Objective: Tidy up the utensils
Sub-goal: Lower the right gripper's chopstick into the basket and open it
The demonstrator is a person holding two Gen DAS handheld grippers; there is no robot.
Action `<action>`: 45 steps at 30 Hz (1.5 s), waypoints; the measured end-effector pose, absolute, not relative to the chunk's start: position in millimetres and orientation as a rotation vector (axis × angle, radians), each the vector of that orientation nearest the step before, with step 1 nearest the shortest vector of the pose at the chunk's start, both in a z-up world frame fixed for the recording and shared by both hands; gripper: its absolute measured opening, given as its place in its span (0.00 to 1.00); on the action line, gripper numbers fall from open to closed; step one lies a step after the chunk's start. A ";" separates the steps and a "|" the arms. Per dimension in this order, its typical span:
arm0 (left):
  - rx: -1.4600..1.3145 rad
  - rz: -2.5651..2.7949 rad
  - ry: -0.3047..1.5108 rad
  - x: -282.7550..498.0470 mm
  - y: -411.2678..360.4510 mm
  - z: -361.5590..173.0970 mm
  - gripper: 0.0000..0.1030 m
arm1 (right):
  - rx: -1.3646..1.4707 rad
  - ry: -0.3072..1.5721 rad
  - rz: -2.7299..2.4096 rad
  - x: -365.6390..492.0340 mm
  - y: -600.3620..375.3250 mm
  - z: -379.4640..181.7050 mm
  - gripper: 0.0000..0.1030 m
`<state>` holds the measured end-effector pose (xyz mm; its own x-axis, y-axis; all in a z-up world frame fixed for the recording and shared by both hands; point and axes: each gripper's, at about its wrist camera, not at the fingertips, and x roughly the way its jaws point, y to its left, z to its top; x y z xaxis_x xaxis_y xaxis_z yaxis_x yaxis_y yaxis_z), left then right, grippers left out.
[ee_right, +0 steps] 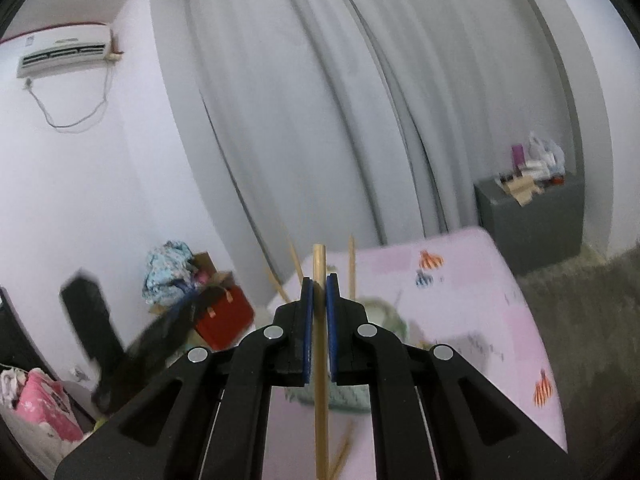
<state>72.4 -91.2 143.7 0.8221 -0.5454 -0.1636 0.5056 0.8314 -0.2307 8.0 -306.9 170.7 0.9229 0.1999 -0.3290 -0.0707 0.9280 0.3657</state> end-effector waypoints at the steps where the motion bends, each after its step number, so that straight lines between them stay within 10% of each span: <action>1: -0.172 -0.562 0.231 69.5 -88.5 140.9 0.83 | 0.352 0.353 0.148 12.3 -307.5 176.2 0.06; 21: -0.152 -0.440 0.349 58.6 -60.4 94.7 0.92 | 0.400 0.066 0.068 135.2 -309.0 197.6 0.06; 40: -0.163 -0.333 0.381 62.3 -35.9 79.6 0.92 | 0.154 0.181 0.017 161.2 -262.0 137.7 0.08; 45: -0.180 -0.304 0.398 57.8 -28.9 81.6 0.92 | 0.166 0.186 0.028 133.9 -267.0 140.0 0.45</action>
